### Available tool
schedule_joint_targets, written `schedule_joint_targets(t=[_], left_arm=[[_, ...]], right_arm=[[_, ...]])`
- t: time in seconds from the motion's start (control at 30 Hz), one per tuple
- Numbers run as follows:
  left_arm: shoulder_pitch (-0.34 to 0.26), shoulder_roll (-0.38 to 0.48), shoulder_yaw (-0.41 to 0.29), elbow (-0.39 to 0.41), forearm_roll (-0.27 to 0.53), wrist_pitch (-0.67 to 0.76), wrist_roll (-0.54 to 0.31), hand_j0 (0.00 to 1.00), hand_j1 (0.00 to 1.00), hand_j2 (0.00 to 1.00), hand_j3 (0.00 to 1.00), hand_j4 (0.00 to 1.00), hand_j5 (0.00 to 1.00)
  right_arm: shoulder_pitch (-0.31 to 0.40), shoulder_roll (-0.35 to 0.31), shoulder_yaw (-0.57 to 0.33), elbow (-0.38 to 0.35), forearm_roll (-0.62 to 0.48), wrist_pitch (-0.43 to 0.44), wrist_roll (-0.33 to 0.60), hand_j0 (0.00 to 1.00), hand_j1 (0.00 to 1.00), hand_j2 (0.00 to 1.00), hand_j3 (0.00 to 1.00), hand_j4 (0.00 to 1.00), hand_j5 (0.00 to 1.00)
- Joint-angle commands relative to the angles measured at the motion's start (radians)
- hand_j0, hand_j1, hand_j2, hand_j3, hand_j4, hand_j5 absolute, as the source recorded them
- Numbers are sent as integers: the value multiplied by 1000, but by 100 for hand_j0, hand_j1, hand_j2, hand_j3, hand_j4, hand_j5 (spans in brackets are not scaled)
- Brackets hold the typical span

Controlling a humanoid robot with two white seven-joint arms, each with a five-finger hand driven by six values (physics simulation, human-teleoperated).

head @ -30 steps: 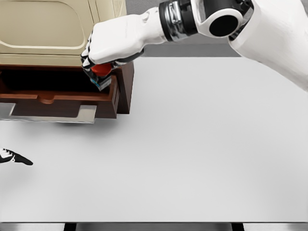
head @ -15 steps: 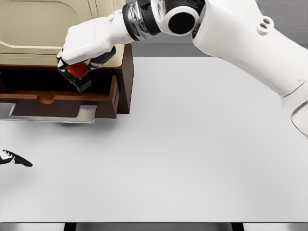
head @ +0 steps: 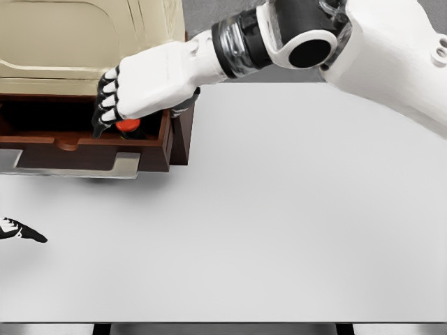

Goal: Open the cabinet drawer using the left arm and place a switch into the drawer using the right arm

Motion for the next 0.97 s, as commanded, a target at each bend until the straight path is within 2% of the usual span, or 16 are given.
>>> schedule_joint_targets(t=[0.0,0.03,0.07,0.1,0.17,0.2,0.27,0.33,0.53,0.7,0.87,0.93], left_arm=[[1,1,-2,0,7,2,0,100,100,100,100,100,100],[1,1,0,0,7,2,0,100,100,100,100,100,100],[1,1,0,0,7,2,0,100,100,100,100,100,100],[1,1,0,0,7,2,0,100,100,100,100,100,100],[1,-1,0,0,10,2,0,100,100,100,100,100,100],[1,1,0,0,13,2,0,100,100,100,100,100,100],[1,-1,0,0,14,2,0,100,100,100,100,100,100],[1,-11,0,0,14,2,0,100,100,100,100,100,100],[-1,-151,9,0,11,2,0,100,100,100,100,100,100],[1,-232,10,0,8,2,0,100,100,100,100,100,100],[2,-307,9,0,1,2,0,100,100,100,100,100,100],[4,-311,9,1,-3,2,0,100,100,100,100,100,100]], right_arm=[[12,-331,-26,-215,-18,2,0,100,100,100,100,100,100],[87,-478,-78,-214,-22,2,0,100,100,100,100,100,100],[152,-546,-85,-214,-22,2,0,100,100,100,100,100,100],[228,-569,-85,-208,-21,2,0,100,100,100,100,100,100],[331,-603,-120,-197,-18,2,0,100,100,100,100,100,100],[396,-612,-181,-192,-19,2,0,100,100,100,100,100,100],[469,-619,-265,-192,-21,2,0,100,100,100,100,100,100],[480,-616,-270,-191,-21,2,0,100,100,100,100,100,100],[483,-610,-266,-183,-22,2,0,100,100,100,100,100,100],[483,-610,-259,-181,-22,2,0,100,100,100,100,100,100],[483,-610,-255,-181,-22,2,0,100,100,100,100,100,100],[483,-612,-250,-181,-22,2,0,100,100,100,100,100,100]])
